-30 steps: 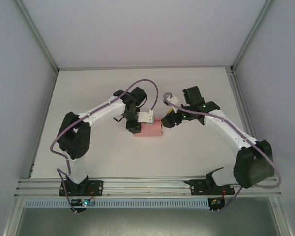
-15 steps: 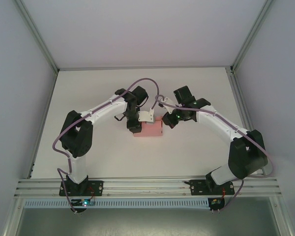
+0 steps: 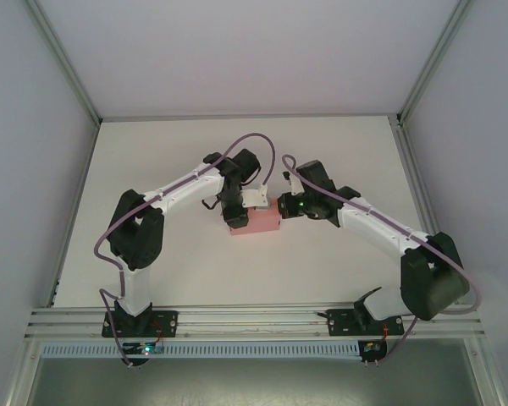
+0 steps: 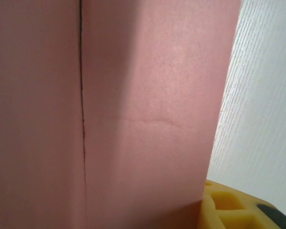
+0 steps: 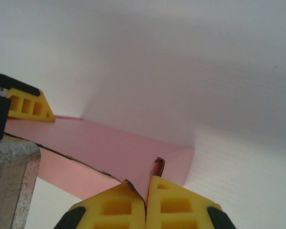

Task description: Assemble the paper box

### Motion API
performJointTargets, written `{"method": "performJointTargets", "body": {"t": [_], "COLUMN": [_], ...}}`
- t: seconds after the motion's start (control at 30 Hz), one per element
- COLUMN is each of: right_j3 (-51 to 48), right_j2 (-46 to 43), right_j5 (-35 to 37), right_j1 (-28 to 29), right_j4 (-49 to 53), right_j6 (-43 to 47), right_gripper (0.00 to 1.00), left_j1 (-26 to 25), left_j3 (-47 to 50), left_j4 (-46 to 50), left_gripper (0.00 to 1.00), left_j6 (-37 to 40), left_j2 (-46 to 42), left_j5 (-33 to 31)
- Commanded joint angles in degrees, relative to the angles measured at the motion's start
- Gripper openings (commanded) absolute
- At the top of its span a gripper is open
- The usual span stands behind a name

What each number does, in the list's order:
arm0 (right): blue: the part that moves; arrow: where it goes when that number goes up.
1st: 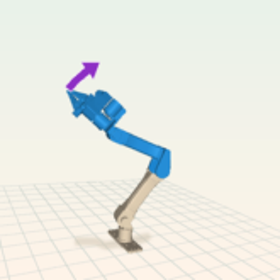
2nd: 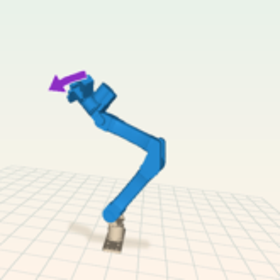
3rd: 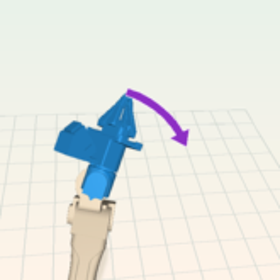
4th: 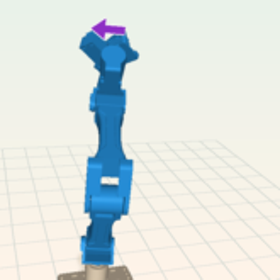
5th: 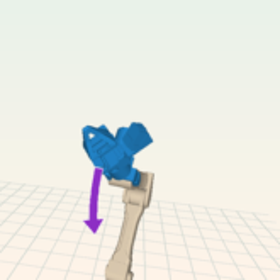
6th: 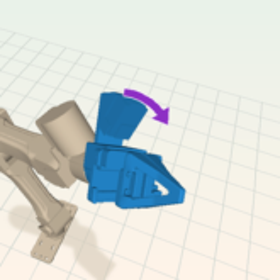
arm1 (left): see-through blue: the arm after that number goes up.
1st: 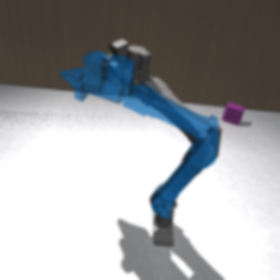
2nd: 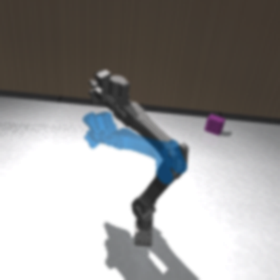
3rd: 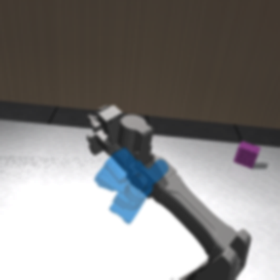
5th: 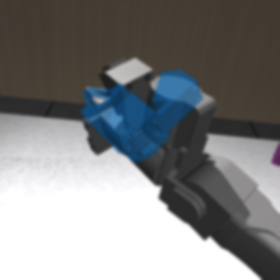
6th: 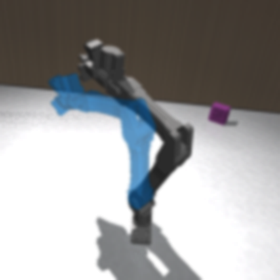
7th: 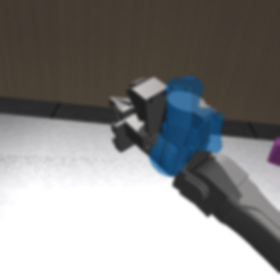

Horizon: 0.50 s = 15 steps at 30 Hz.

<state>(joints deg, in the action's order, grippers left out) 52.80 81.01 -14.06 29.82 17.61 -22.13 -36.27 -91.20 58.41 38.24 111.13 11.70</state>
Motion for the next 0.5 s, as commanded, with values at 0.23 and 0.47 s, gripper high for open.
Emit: {"method": "performJointTargets", "body": {"t": [0.23,0.47], "right_j3": [-9.8,-13.7], "right_j2": [1.7,-0.2], "right_j5": [7.9,16.4], "right_j1": [7.0,10.0], "right_j4": [-11.8,-10.4], "right_j6": [-4.5,-1.6], "right_gripper": [0.00,0.00], "left_j1": [-0.7,-0.7], "left_j3": [-2.1,-2.0], "left_j4": [-7.2,-7.7], "left_gripper": [0.36,0.37], "left_j6": [-6.3,-7.7], "left_j2": [4.4,4.4], "left_j5": [-0.1,-1.1]}}
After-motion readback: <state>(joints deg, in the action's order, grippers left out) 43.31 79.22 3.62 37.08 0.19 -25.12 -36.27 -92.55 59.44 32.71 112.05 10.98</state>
